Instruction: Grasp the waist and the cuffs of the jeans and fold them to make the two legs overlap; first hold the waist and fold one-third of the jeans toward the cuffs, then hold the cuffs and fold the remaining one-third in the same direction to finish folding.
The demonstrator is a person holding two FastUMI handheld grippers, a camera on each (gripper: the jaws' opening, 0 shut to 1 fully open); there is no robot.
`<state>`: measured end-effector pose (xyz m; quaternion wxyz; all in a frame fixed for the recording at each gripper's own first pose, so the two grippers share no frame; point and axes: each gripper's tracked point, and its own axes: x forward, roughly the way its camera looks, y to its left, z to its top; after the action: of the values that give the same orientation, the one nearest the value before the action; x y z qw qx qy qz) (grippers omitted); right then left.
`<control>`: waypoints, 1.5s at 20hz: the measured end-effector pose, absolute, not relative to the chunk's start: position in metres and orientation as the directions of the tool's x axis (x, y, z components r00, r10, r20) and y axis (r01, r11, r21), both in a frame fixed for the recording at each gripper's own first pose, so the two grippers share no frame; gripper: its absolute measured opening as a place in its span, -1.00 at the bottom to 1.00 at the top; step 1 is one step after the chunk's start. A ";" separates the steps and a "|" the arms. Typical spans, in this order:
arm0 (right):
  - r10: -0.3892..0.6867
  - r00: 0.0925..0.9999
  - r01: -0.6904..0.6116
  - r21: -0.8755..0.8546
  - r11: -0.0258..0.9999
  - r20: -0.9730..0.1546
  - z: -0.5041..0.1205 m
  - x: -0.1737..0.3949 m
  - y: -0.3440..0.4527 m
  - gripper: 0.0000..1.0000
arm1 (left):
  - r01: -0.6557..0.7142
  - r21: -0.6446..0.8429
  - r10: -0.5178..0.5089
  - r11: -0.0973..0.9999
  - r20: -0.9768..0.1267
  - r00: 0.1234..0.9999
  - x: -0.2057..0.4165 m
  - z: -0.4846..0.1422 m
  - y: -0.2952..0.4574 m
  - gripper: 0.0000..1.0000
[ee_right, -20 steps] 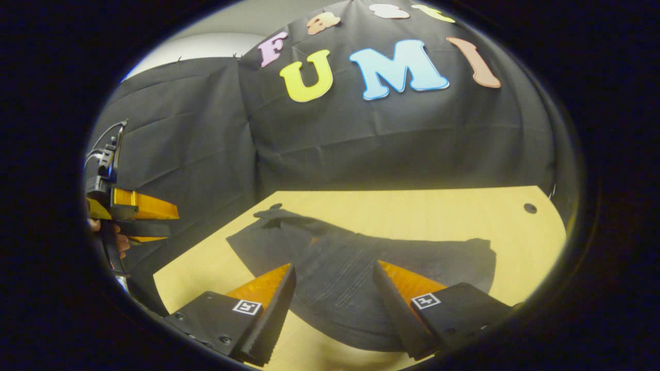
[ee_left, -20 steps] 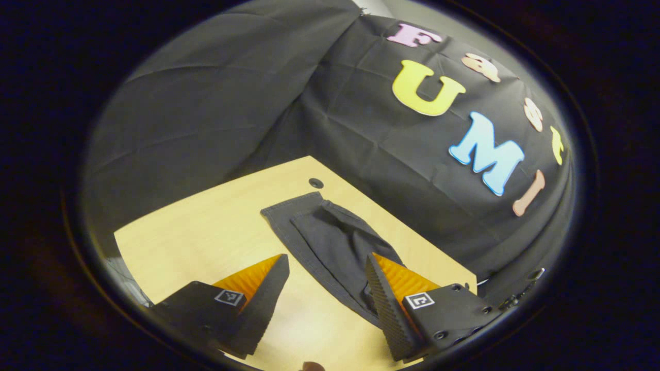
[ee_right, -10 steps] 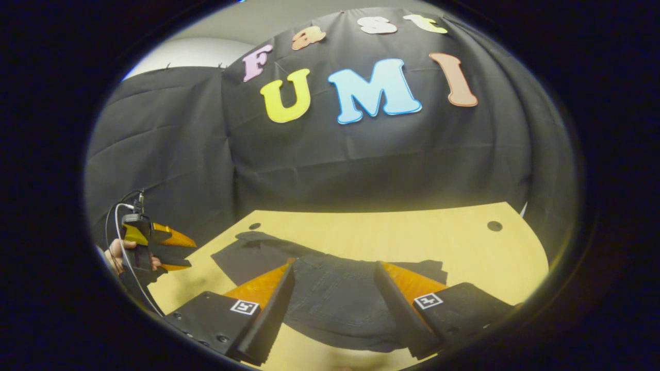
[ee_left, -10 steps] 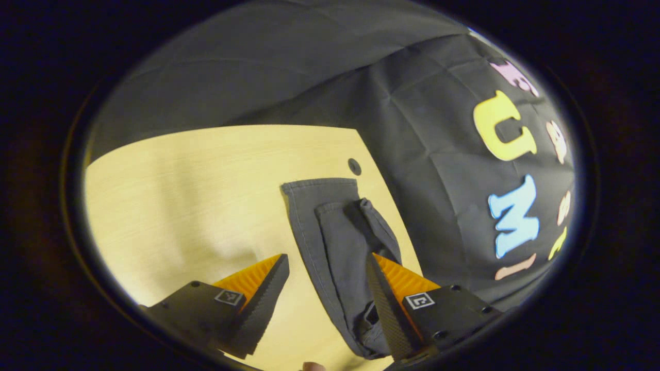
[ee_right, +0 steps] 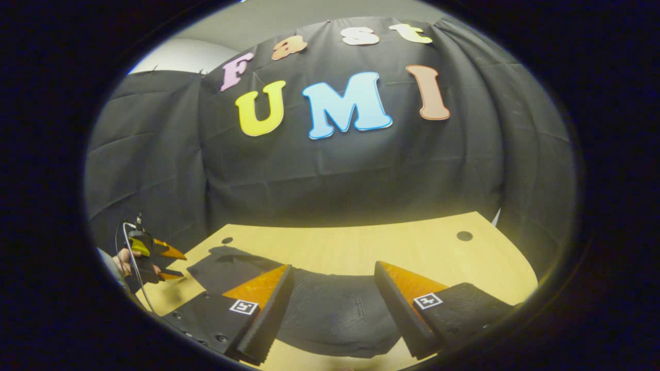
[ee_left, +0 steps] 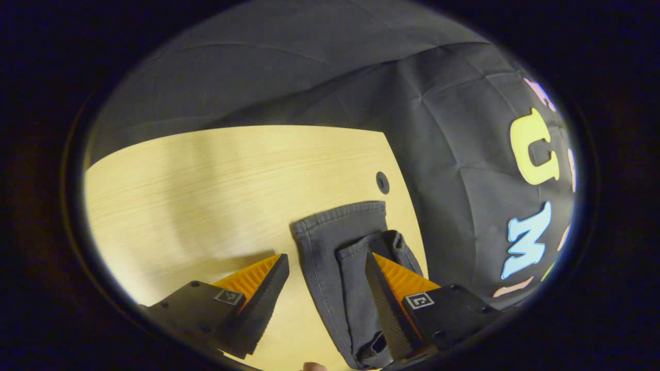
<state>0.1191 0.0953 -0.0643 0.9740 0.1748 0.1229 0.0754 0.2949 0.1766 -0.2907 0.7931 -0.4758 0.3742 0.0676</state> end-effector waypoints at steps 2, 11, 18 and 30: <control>0.152 0.962 -0.063 0.356 0.932 -0.227 -0.065 0.121 0.083 0.88 | -0.455 -0.703 -0.261 0.547 -0.659 0.705 0.309 -0.297 0.179 0.95; 0.084 0.961 0.015 0.355 0.935 -0.263 -0.065 0.128 0.066 0.87 | -0.348 -0.755 -0.392 0.556 -0.607 0.691 0.338 -0.296 0.150 1.00; 0.091 0.949 0.023 0.353 0.936 -0.302 -0.074 0.129 0.067 0.89 | -0.310 -0.853 -0.515 0.421 -0.506 0.692 0.354 -0.295 0.094 0.94; 0.073 0.936 0.056 0.352 0.934 -0.344 -0.087 0.136 0.057 0.89 | -0.169 -0.725 -0.417 0.667 -0.552 0.722 0.392 -0.307 0.038 -0.22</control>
<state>0.1364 0.0569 -0.0872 0.9671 0.1810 0.1785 0.0045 0.3920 0.0375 -0.3074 0.8367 -0.4011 0.3655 -0.0741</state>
